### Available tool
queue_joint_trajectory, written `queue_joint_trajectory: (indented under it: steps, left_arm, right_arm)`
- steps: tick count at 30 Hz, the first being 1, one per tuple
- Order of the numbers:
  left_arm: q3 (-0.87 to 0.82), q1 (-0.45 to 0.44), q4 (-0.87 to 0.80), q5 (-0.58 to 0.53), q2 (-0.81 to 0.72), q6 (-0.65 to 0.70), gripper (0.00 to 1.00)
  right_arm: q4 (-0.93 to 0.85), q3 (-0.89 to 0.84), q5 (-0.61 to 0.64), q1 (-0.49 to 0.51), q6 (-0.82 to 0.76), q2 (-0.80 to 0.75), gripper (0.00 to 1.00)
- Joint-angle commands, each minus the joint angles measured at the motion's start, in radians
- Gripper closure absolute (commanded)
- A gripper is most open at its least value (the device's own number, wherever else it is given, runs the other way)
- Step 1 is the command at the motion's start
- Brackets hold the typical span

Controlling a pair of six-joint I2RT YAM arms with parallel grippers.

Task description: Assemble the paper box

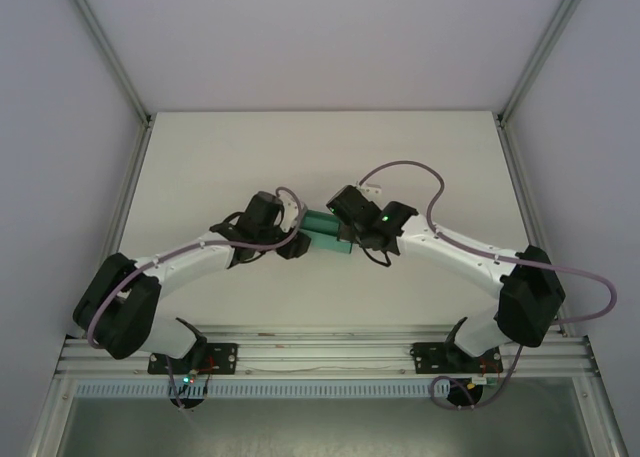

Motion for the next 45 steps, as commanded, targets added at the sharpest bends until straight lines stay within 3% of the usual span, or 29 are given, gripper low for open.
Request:
queue_joint_trajectory:
  steps: [1, 12, 26, 33, 45]
  left_arm:
    - [0.002, -0.009, 0.016, -0.036, 0.005, -0.026, 0.46]
    - [0.077, -0.008, 0.129, 0.071, 0.052, -0.13, 0.45]
    - [0.246, -0.008, 0.065, 0.112, 0.228, -0.188, 0.46]
    - [0.298, -0.006, -0.011, 0.063, 0.268, -0.192, 0.46]
    - [0.315, -0.005, -0.057, 0.069, 0.258, -0.199, 0.41]
  right_arm:
    - [-0.013, 0.002, -0.025, 0.004, -0.01, 0.015, 1.0]
    - [0.038, 0.015, -0.202, -0.053, -0.114, 0.075, 1.0]
    - [-0.055, 0.101, -0.214, -0.147, -0.226, 0.187, 1.0]
    - [-0.145, 0.133, -0.204, -0.175, -0.301, 0.206, 1.0]
    - [-0.014, 0.035, -0.203, -0.177, -0.258, 0.214, 1.0]
